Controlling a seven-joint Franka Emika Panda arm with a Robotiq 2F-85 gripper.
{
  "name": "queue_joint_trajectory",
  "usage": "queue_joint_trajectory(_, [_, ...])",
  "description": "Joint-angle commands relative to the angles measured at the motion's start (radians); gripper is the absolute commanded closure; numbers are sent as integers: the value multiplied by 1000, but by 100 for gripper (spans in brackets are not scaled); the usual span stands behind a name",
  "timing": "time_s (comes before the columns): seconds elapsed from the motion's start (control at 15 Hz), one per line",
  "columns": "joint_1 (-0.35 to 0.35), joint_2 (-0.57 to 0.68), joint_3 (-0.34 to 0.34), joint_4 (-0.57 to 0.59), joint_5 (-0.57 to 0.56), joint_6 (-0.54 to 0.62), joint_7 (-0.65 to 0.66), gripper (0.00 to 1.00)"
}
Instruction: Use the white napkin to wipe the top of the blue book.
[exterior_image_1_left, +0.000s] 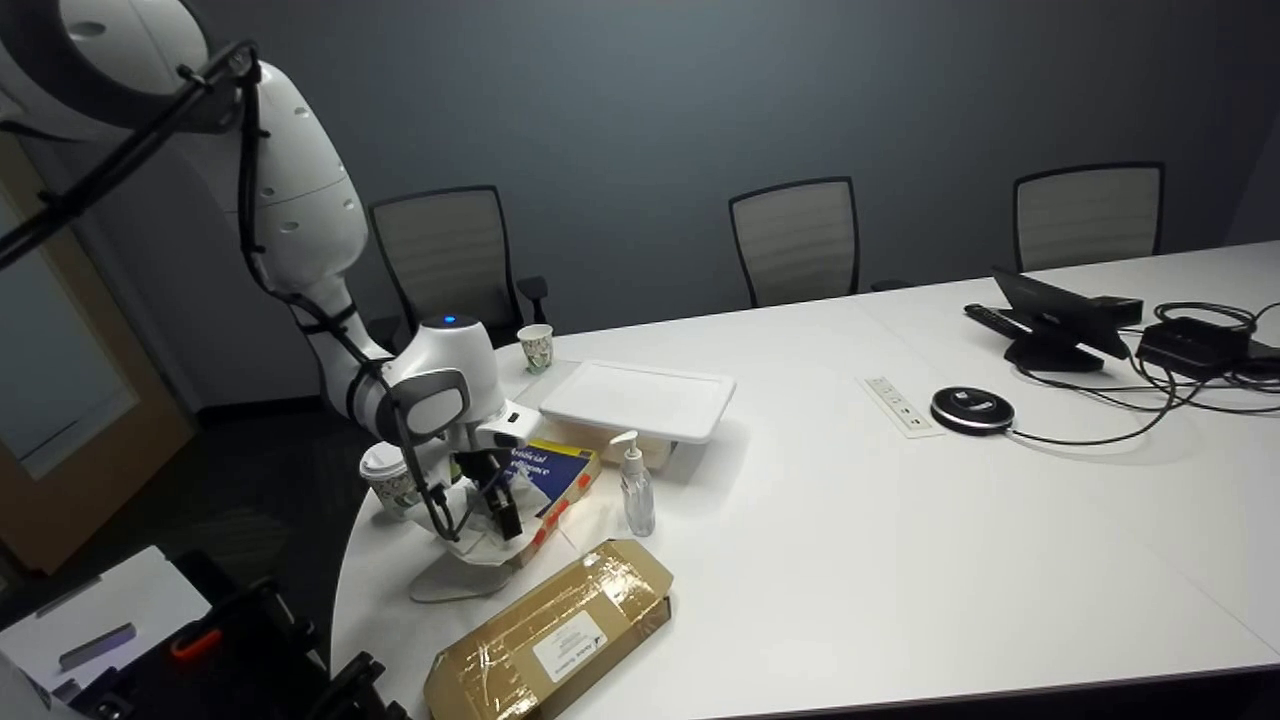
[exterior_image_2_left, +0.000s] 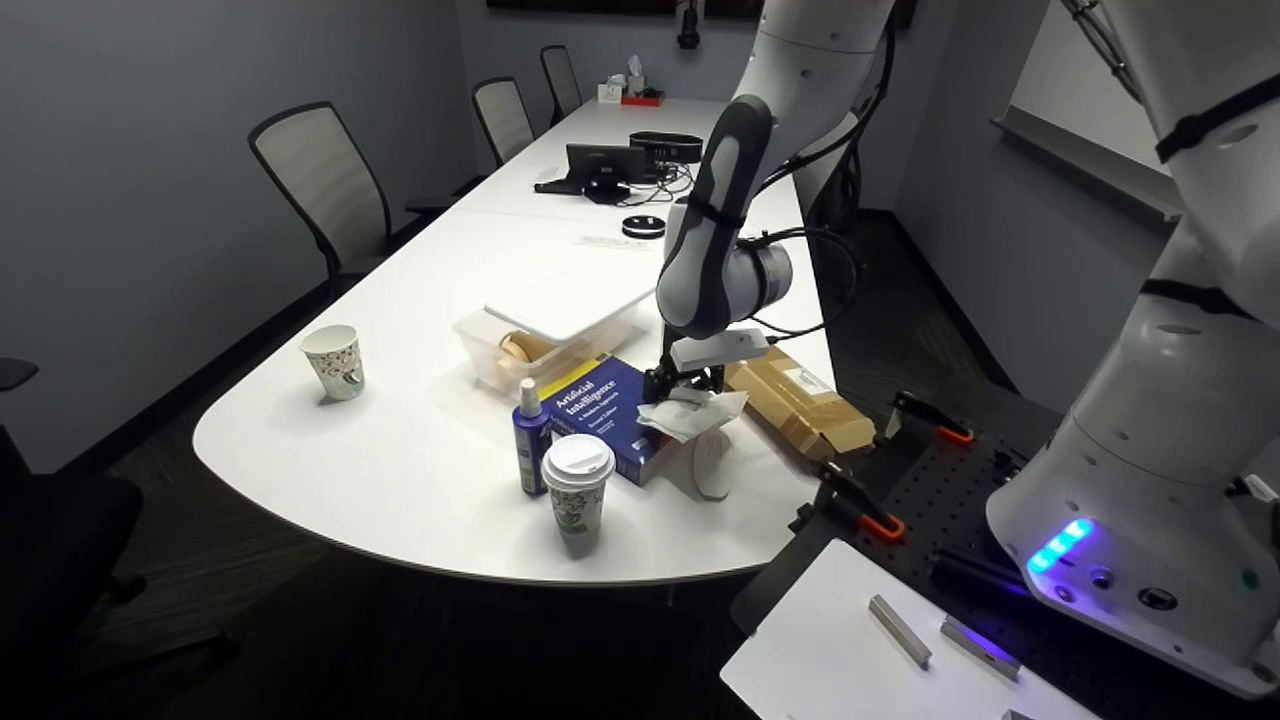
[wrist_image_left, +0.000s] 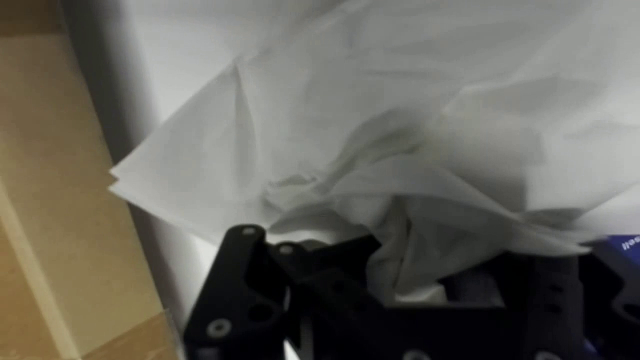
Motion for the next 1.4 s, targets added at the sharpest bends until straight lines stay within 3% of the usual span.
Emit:
queue_joint_trajectory(0.0, [-114, -138, 99, -141, 42, -3, -76, 100])
queue_joint_trajectory(0.27, [-263, -198, 231, -218, 102, -73, -145, 100])
queue_joint_trajectory(0.4, [-299, -207, 259, -235, 136, -120, -166, 100])
queue_joint_trajectory(0.53, [-286, -212, 240, -246, 157, -140, -155, 100])
queue_joint_trajectory(0.73, [-203, -194, 160, -243, 147, -102, -87, 100])
queue_joint_trajectory(0.8, [-182, -187, 142, -240, 146, -95, -68, 75])
queue_joint_trajectory(0.87, [-158, -185, 119, -239, 140, -99, -52, 74])
queue_joint_trajectory(1.33, [-88, -197, 63, -240, 130, -117, -19, 23])
